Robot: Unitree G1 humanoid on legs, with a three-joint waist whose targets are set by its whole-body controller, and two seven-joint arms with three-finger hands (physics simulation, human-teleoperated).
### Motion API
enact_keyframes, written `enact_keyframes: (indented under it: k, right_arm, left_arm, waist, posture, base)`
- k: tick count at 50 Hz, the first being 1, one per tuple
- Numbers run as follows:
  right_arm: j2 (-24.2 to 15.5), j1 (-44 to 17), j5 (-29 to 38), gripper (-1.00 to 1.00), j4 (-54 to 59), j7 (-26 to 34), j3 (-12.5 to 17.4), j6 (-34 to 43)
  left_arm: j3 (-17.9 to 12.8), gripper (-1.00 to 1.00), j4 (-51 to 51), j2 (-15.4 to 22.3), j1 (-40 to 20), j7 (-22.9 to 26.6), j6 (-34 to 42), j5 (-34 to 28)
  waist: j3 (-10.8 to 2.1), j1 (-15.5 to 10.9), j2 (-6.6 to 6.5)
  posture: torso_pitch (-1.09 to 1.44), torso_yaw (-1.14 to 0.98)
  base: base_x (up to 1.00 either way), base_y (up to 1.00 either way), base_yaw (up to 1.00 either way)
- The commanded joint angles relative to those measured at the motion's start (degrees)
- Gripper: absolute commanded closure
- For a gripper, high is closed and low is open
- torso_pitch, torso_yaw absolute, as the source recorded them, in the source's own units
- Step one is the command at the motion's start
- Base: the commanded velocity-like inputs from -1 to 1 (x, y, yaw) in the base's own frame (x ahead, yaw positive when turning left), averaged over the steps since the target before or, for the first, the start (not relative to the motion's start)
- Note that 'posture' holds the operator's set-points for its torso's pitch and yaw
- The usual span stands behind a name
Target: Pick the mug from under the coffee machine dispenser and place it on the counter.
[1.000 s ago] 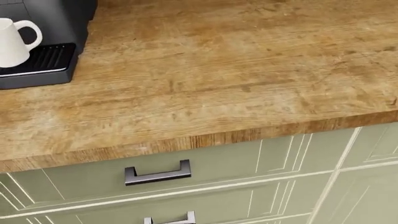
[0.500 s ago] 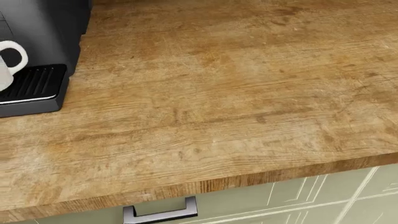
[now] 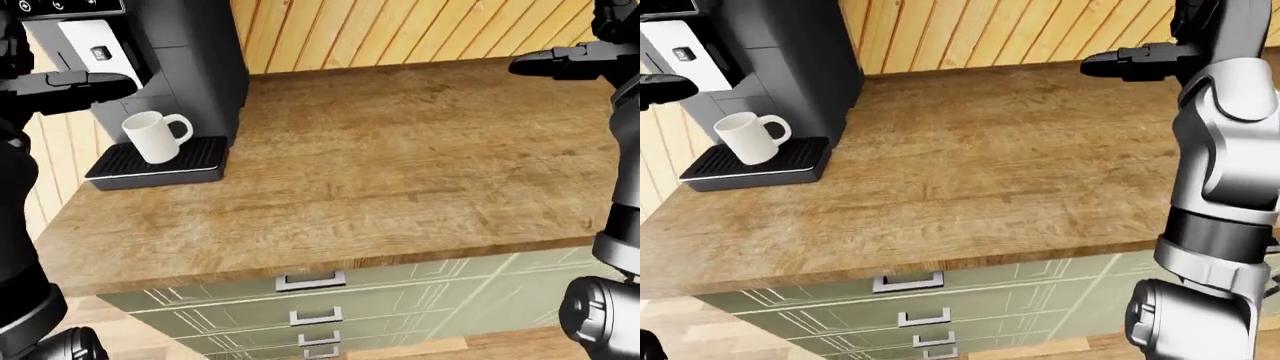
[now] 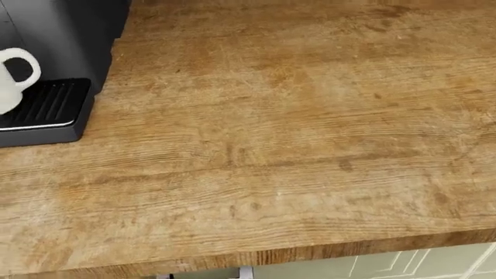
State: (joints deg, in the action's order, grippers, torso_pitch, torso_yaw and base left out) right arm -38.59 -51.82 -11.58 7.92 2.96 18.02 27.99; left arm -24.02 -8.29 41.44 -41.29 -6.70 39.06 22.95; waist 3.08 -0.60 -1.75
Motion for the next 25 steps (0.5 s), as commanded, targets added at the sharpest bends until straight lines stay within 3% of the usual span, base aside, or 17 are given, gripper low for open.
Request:
enact_keyframes:
  k: [1,5,8,9,10,12,14,18,19,21,22,23,25]
  right_arm:
    - [-0.98,-2.52,0.91,-1.00,-2.31,0.29,-0.32,-3.32]
    - [-0.92,-3.02,1.52,-1.00,-1.86,0.57,-0.16,-4.38]
    - [-1.03,-2.97,1.34,-1.00,-2.20,1.07,-0.09,-4.28]
    - [-1.05,-2.97,1.37,-1.00,-2.20,1.13,-0.10,-4.32]
    - [-1.04,-2.94,1.32,-1.00,-2.23,1.22,-0.06,-4.40]
    - [-1.10,-2.87,1.73,-1.00,-2.36,1.38,-0.28,-4.55]
    - [-0.90,-2.66,2.28,-1.00,-1.82,0.97,-0.18,-4.35]
    - [-0.46,-1.58,4.47,-1.00,-2.31,-0.09,-0.61,-1.53]
    - [-0.43,-1.62,4.84,-1.00,-2.01,-0.07,-0.53,-2.03]
    - [-0.40,-2.03,5.32,-1.00,-1.46,-0.39,-0.46,0.23]
    - [-0.37,-2.38,5.85,-1.00,-1.01,-1.14,-0.53,1.09]
    - [-0.42,-2.42,6.20,-1.00,-0.78,-1.10,-0.71,1.29]
    - [-0.14,-2.49,6.63,-1.00,-1.05,-0.98,-1.03,2.68]
  left_arm:
    - [-0.89,-1.00,-1.19,1.31,-1.19,0.65,-0.69,0.56]
    - [-0.84,-1.00,-1.04,1.28,-1.29,0.59,-0.74,0.58]
    - [-0.77,-1.00,-1.14,1.16,-1.26,0.54,-0.69,0.59]
    - [-0.80,-1.00,-1.13,1.18,-1.28,0.53,-0.65,0.61]
    - [-0.79,-1.00,-1.18,1.16,-1.28,0.51,-0.61,0.64]
    - [-0.69,-1.00,-1.16,1.11,-1.35,0.50,-0.64,0.61]
    - [-0.75,-1.00,-1.08,1.13,-1.33,0.55,-0.67,0.61]
    - [-0.67,-1.00,-1.16,0.98,-1.24,0.51,-0.67,0.60]
    - [-0.68,-1.00,-1.26,0.97,-1.22,0.50,-0.59,0.61]
    - [-0.73,-1.00,-1.26,0.97,-1.23,0.49,-0.55,0.63]
    - [-0.71,-1.00,-1.34,0.92,-1.15,0.48,-0.53,0.62]
    - [-0.72,-1.00,-1.40,0.89,-1.11,0.49,-0.50,0.63]
    - [-0.81,-1.00,-1.45,0.85,-1.02,0.47,-0.47,0.67]
  waist:
    - [-1.35,-0.85,0.42]
    - [-1.19,-0.66,1.00]
    - [-0.97,-0.45,4.18]
    - [-1.02,-0.83,4.65]
    - [-1.46,-0.61,3.92]
    - [-1.53,-1.28,4.34]
    - [-1.92,-1.38,3.54]
    - [-0.75,0.36,1.33]
    - [-1.07,0.71,0.46]
    - [-2.10,0.94,-3.17]
    - [-0.56,0.90,-0.66]
    - [-0.62,1.03,-0.49]
    - [-0.70,1.02,1.09]
  posture:
    - [0.00,0.00]
    - [0.00,0.00]
    - [0.00,0.00]
    - [0.00,0.00]
    - [0.00,0.00]
    - [0.00,0.00]
    - [0.00,0.00]
    - [0.00,0.00]
    - [0.00,0.00]
    - [0.00,0.00]
    - [0.00,0.00]
    - [0.00,0.00]
    - [0.00,0.00]
  base:
    - [0.00,0.00,1.00]
    - [0.00,0.00,1.00]
    - [0.00,0.00,1.00]
    - [0.00,0.00,1.00]
    - [0.00,0.00,1.00]
    - [0.00,0.00,1.00]
    - [0.00,0.00,1.00]
    - [0.00,0.00,0.57]
    - [0.00,0.00,0.00]
    - [0.00,0.00,0.00]
    - [0.00,0.00,0.00]
    - [0.00,0.00,0.00]
    - [0.00,0.00,0.00]
